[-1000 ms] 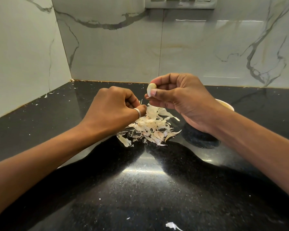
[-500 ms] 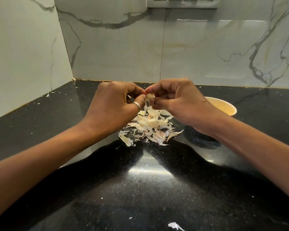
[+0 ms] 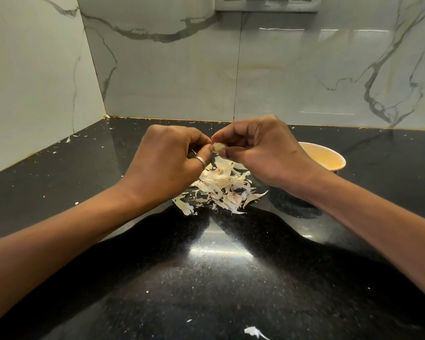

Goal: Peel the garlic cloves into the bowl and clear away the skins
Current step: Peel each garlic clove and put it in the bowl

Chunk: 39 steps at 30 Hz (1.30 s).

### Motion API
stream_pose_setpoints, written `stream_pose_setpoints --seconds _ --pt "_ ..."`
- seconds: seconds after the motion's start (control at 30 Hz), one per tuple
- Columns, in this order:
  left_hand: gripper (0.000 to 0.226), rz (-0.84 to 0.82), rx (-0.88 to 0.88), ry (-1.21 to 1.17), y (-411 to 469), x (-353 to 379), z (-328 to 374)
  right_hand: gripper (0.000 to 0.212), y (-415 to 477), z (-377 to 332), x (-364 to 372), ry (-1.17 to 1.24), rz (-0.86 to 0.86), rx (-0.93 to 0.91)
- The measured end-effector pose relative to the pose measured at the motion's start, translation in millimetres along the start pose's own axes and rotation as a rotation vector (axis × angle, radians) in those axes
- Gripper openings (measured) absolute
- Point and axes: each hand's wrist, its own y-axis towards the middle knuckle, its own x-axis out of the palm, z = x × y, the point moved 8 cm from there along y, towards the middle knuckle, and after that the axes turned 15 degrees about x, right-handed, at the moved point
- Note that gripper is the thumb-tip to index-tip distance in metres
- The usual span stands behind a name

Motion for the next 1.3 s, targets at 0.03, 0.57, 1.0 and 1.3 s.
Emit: stream_pose_setpoints --seconds 0.03,0.57,1.0,1.3 --pt "0.027 -0.003 0.003 0.006 -0.1 0.4 0.4 0.019 -0.2 0.3 0.0 -0.002 0.003 0.000" --pt "0.010 0.020 -0.219 -0.176 -1.9 -1.7 -24.8 0.020 -6.2 0.7 8.3 0.326 -0.189 0.120" --pt "0.018 0.050 -0.080 -0.105 1.2 -7.4 -9.6 0.021 -4.7 3.5 3.4 0.327 -0.126 0.143" --pt "0.012 -0.020 -0.108 -0.133 -1.3 2.0 -9.1 0.020 -3.2 4.9 4.4 0.153 -0.053 0.084"
